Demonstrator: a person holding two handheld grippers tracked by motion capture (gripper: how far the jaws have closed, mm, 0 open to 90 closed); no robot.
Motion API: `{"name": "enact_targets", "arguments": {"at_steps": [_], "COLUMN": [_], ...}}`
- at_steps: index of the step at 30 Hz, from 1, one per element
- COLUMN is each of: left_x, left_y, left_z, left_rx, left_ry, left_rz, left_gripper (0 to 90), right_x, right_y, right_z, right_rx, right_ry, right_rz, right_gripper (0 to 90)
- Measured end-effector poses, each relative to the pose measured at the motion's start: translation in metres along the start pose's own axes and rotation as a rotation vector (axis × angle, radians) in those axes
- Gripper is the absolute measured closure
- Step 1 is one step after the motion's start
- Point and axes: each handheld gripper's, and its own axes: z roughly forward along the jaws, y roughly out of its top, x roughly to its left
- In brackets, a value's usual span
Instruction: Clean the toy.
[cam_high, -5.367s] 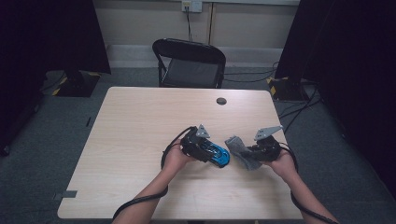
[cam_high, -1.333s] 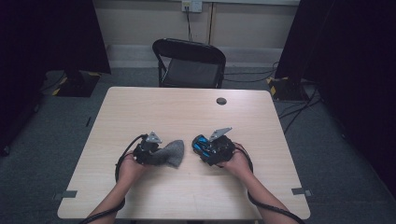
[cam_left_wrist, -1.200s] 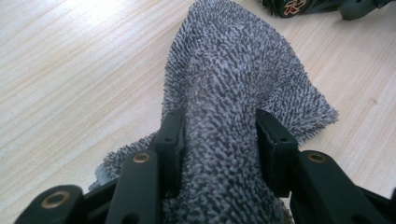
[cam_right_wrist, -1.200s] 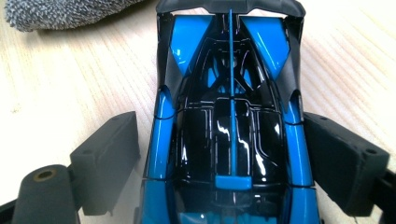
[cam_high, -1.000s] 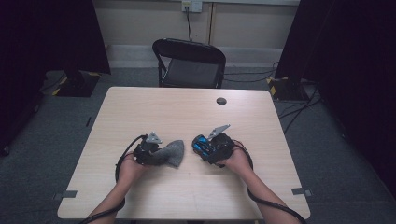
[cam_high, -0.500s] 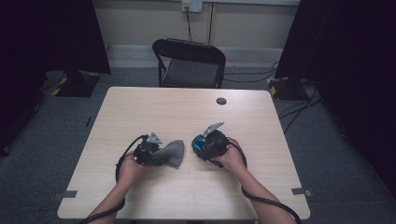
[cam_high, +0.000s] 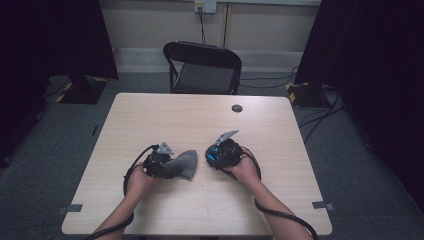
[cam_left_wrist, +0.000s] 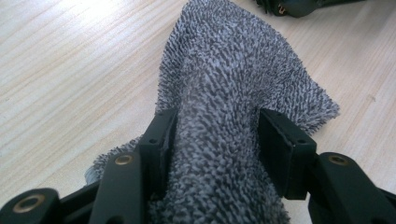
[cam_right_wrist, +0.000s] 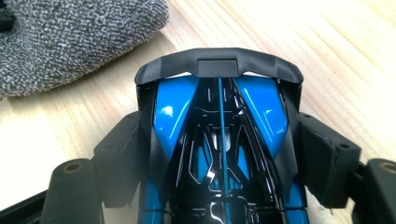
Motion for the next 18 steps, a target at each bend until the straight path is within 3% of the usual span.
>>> {"name": "enact_targets", "arguments": {"at_steps": [3,7,11,13,15,18], "left_x": [0.0,0.001,0.005,0.006,0.005,0.005], "left_y": [0.0,0.002,0.004,0.003,0.002,0.001], "left_z": [-0.001,-0.005,-0.006,-0.003,0.003,0.007], "left_rx": [-0.003,-0.027,-0.047,-0.036,0.006,0.012], "left_ry": [-0.006,-0.001,-0.006,-0.03,-0.026,-0.034], "left_rz": [0.007,0.047,0.078,0.08,0.088,0.093], "left_gripper": [43.4,34.1,31.6,31.6,32.1,35.8], "right_x": [0.0,0.001,0.001,0.001,0.001,0.0], "right_y": [0.0,0.001,0.0,0.0,0.0,-0.001], "right_z": [0.0,-0.001,-0.002,-0.003,-0.003,-0.004], "right_rx": [0.003,0.015,0.024,0.023,0.021,0.016], "right_ry": [-0.005,-0.005,-0.004,-0.005,-0.006,0.006], "right_rz": [0.003,0.008,0.009,0.009,0.01,0.018], "right_gripper": [25.6,25.8,25.9,26.0,26.0,26.0]}}
